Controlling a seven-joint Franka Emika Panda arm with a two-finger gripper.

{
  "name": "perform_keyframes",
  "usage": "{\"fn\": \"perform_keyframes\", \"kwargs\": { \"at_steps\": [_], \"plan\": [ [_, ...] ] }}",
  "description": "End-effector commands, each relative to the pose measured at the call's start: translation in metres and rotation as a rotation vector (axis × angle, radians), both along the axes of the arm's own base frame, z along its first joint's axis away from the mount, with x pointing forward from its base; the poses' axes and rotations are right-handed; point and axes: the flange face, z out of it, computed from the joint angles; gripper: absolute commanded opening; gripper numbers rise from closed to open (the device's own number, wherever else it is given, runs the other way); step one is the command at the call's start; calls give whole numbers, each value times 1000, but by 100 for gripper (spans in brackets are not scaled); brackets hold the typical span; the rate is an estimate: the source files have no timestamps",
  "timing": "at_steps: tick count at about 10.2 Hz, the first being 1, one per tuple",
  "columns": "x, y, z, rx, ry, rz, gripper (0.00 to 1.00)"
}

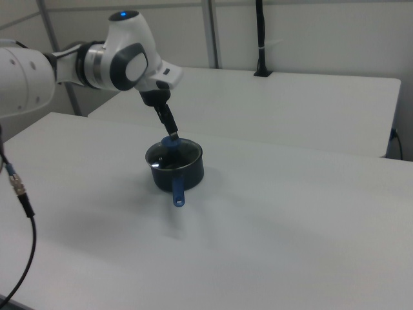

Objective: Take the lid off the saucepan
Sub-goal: 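Lower the open gripper down onto the blue knob of the glass lid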

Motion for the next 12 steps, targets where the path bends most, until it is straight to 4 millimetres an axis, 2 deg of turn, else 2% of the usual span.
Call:
{"fn": "perform_keyframes", "kwargs": {
  "at_steps": [1, 4, 7, 10, 12],
  "plan": [
    [36, 30, -32, 55, -63, -90, 100],
    [41, 47, -57, 56, -54, -81, 100],
    [40, 47, -62, 11, -50, -60, 100],
    [39, 40, -53, -11, -56, -52, 100],
    [37, 41, -59, -40, -43, -30, 100]
  ]
}}
